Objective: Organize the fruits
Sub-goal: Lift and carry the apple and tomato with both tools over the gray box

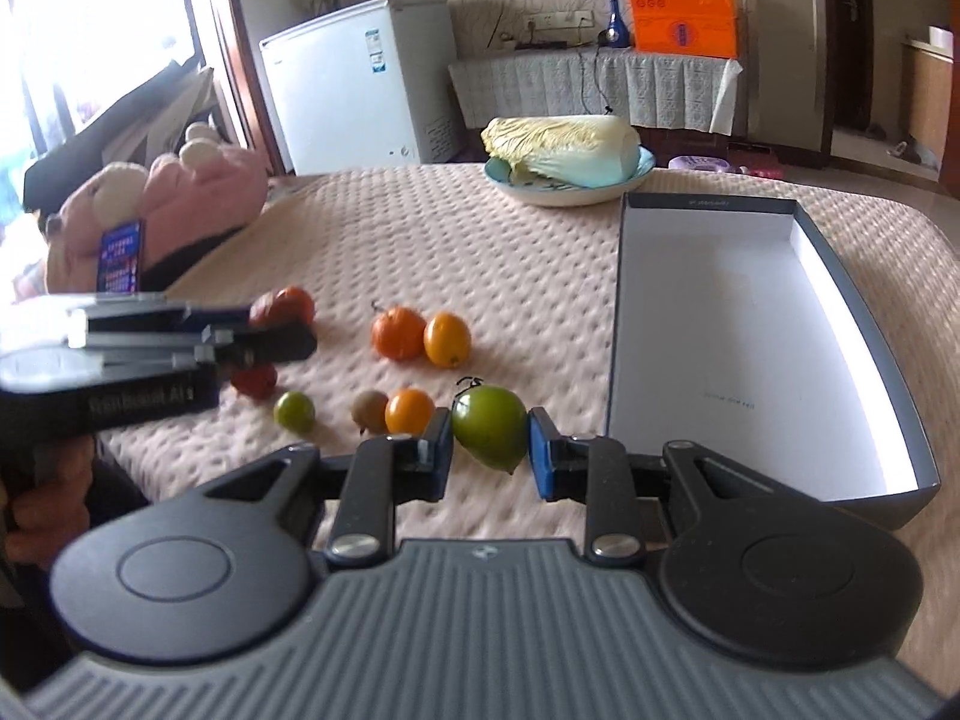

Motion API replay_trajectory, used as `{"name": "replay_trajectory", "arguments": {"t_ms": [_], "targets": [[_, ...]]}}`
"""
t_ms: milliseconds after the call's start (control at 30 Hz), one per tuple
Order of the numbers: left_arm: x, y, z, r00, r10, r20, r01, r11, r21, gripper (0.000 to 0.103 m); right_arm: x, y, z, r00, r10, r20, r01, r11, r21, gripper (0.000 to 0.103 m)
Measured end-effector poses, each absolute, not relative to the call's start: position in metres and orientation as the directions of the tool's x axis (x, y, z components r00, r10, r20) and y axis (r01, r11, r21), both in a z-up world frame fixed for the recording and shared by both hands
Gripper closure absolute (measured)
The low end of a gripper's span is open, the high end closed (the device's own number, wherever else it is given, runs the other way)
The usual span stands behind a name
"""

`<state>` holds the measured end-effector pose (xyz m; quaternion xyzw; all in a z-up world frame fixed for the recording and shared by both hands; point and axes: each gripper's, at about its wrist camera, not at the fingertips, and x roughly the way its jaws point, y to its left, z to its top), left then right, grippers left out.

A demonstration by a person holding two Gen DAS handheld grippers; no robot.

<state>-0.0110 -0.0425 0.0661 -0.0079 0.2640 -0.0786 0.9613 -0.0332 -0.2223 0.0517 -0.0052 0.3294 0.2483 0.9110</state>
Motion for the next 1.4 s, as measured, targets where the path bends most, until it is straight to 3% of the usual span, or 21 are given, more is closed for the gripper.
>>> {"name": "replay_trajectory", "arguments": {"t_ms": [200,800,1067,1300,1400], "targets": [[0.014,-0.057,0.084,0.868,-0.163,-0.469,0.164,0.986,-0.038,0.069,-0.032,-0.228,0.054,0.675,0.448,-0.586,-0.438,0.883,0.170,0.073],[0.031,-0.064,0.066,0.855,-0.177,-0.487,0.178,0.983,-0.044,0.069,-0.036,-0.236,0.062,0.706,0.448,-0.549,-0.419,0.889,0.186,0.073],[0.037,-0.065,0.068,0.855,-0.184,-0.485,0.172,0.983,-0.070,0.069,-0.030,-0.257,0.068,0.756,0.385,-0.529,-0.348,0.921,0.173,0.073],[0.040,-0.077,0.067,0.850,-0.210,-0.482,0.201,0.977,-0.071,0.069,0.002,-0.291,0.062,0.769,0.270,-0.580,-0.254,0.961,0.110,0.073],[0.042,-0.082,0.066,0.846,-0.219,-0.486,0.208,0.975,-0.077,0.069,0.015,-0.308,0.049,0.743,0.190,-0.642,-0.155,0.982,0.110,0.073]]}}
